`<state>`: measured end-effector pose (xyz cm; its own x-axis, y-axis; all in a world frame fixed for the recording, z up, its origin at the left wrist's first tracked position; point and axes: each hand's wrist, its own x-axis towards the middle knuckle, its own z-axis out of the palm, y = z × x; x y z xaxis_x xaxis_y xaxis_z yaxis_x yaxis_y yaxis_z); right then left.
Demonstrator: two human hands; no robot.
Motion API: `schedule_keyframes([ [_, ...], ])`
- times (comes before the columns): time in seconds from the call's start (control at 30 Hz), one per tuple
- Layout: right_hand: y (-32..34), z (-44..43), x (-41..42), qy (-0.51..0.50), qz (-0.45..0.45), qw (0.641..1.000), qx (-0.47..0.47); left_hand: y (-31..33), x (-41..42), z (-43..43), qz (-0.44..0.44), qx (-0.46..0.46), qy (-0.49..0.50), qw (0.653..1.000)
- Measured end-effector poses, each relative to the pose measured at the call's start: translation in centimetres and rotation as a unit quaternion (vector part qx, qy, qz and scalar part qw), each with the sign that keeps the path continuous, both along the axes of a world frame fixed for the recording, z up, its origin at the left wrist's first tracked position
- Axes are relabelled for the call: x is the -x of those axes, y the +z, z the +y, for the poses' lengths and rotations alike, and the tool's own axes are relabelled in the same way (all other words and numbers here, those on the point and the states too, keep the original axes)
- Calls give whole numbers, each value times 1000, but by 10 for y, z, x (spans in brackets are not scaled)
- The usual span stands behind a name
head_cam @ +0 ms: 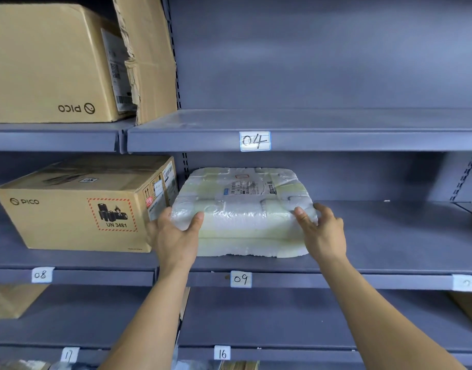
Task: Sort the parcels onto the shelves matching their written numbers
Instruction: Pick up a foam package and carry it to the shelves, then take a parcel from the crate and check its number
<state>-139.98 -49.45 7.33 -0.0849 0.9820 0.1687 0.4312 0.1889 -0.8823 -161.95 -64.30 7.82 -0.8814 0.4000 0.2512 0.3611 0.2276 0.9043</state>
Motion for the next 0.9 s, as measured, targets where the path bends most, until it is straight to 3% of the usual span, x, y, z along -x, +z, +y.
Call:
schedule_keyframes([
  [0.2, -6, -15, -6, 5, 58, 998, 2, -3, 1, -17, -22, -4, -51, 998],
  [0.4, -4, -48, -16, 57, 74, 995, 36, -5, -6, -33, -7, 62, -125, 990],
  [0.67, -16, -85, -47, 74, -78, 993, 56, -20, -37, -48, 20, 108, -193, 975],
  [0.9, -31, -119, -104, 65, -185, 978, 72, -30, -94, -59, 57, 177, -287, 940],
])
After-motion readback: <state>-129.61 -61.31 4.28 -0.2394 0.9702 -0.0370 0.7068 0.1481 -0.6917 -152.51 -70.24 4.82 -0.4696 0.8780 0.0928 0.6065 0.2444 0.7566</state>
